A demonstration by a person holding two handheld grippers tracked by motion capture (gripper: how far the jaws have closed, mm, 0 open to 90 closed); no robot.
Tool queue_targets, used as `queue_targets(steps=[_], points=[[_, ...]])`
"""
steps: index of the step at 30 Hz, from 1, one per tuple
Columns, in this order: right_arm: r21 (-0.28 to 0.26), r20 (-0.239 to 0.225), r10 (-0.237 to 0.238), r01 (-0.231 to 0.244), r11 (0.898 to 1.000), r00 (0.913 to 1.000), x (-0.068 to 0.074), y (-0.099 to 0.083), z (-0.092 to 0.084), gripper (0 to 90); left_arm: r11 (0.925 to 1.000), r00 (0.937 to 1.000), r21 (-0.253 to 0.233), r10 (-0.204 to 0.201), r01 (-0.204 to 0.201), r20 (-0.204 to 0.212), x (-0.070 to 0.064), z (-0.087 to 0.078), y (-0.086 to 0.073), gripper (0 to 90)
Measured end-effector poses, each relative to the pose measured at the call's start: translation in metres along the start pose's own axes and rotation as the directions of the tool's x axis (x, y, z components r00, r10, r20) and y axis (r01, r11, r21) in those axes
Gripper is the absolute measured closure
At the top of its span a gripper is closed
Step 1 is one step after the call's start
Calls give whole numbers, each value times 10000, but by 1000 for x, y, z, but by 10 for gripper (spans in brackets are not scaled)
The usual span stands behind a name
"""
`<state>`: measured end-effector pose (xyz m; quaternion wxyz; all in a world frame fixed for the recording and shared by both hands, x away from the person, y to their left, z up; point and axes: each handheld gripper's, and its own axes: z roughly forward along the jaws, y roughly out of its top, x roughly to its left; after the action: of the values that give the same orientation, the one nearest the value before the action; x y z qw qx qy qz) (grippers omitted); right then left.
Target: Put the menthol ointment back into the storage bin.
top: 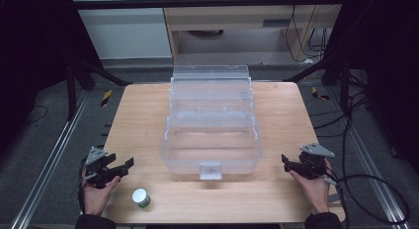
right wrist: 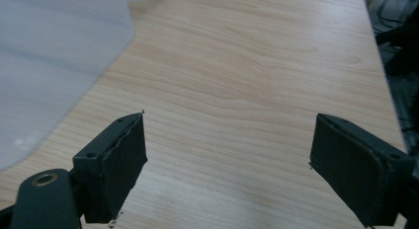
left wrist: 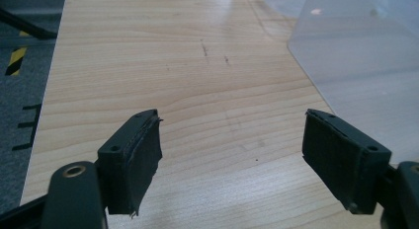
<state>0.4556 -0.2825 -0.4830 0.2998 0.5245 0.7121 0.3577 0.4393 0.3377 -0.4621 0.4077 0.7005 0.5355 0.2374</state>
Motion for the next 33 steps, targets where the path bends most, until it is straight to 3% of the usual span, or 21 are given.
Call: queue_targets(steps=[3, 8, 23, 33], points=[[-212, -273, 168, -174, 9996, 9995, 0, 1, -2, 143, 10000, 10000, -42, 42, -42, 81, -1, -3, 2, 229], [24, -23, -29, 29, 10000, 10000, -1, -2, -3, 137, 9996, 9991, -162, 247, -241, 359, -4, -7, 4, 248], [154, -88, 349, -348, 9993, 9994, -12, -6, -3, 125, 9939, 9908, -23, 1101, -1102, 784, 0, -20, 20, 244], [134, -94, -32, 33, 9999, 10000, -10, -7, -2, 124, 9739, 9660, 149, 2224, -2263, 1320, -1, -29, 35, 220]])
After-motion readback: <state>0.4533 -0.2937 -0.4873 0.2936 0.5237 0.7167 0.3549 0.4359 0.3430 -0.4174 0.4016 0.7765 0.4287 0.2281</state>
